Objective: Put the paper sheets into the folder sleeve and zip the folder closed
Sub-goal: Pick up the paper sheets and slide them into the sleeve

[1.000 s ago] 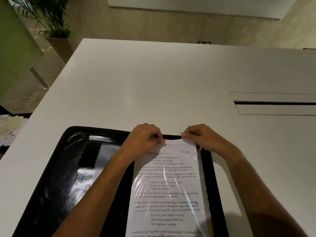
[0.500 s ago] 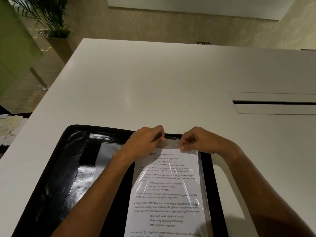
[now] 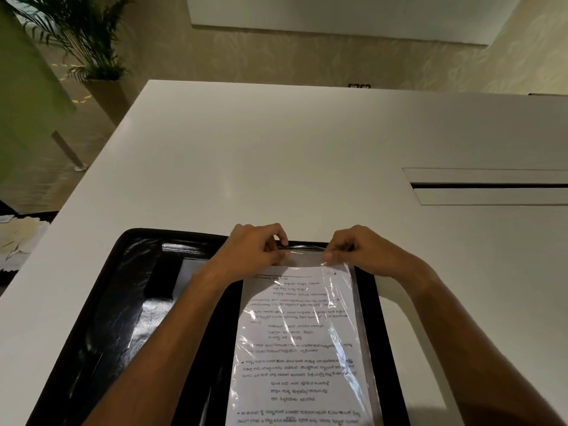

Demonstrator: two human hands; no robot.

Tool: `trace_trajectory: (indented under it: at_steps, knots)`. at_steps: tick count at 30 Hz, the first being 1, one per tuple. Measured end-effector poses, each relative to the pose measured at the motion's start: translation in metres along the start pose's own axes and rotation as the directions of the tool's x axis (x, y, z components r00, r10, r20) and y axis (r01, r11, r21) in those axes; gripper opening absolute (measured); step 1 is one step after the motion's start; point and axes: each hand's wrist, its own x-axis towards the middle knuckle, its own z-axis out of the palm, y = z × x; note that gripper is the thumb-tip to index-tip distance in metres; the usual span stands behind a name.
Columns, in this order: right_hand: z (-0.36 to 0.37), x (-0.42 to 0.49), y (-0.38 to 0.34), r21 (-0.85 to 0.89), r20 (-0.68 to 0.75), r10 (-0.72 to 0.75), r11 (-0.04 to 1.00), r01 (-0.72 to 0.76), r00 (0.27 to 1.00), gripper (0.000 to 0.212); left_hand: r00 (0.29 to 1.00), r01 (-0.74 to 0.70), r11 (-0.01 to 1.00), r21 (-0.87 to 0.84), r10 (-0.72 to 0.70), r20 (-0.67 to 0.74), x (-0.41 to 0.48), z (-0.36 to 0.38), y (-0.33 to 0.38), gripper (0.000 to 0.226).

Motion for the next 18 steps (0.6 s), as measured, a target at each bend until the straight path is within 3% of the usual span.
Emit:
trace_trajectory:
  at_steps: [4, 9, 12, 15, 18]
  knots:
    - [0.008, -0.008, 0.0, -0.048, 0.085, 0.003, 0.999, 0.001, 0.996, 0.024, 0.999, 0.009, 0.995, 0.095, -0.005, -0.044, -0.01, -0.009, -0.004, 0.038]
    - [0.009, -0.013, 0.001, -0.044, -0.052, -0.037, 0.998, 0.035, 0.998, 0.025, 0.998, -0.016, 0.997, 0.074, 0.021, -0.063, -0.017, -0.013, -0.011, 0.016]
    - [0.016, -0.015, -0.001, -0.116, -0.114, -0.056, 0.992, 0.043, 0.992, 0.02, 0.986, -0.026, 0.992, 0.125, 0.045, -0.157, -0.029, -0.02, -0.016, 0.022]
    - [0.018, -0.027, -0.006, -0.138, -0.278, -0.08, 0.99, 0.043, 0.957, 0.002, 0.932, -0.012, 0.971, 0.237, 0.097, -0.349, -0.058, -0.031, -0.02, 0.022]
    - [0.031, -0.058, -0.015, -0.289, -0.54, -0.138, 0.957, -0.03, 0.83, 0.011, 0.817, 0.125, 0.944, 0.304, 0.077, -0.572, -0.112, -0.043, -0.032, 0.017]
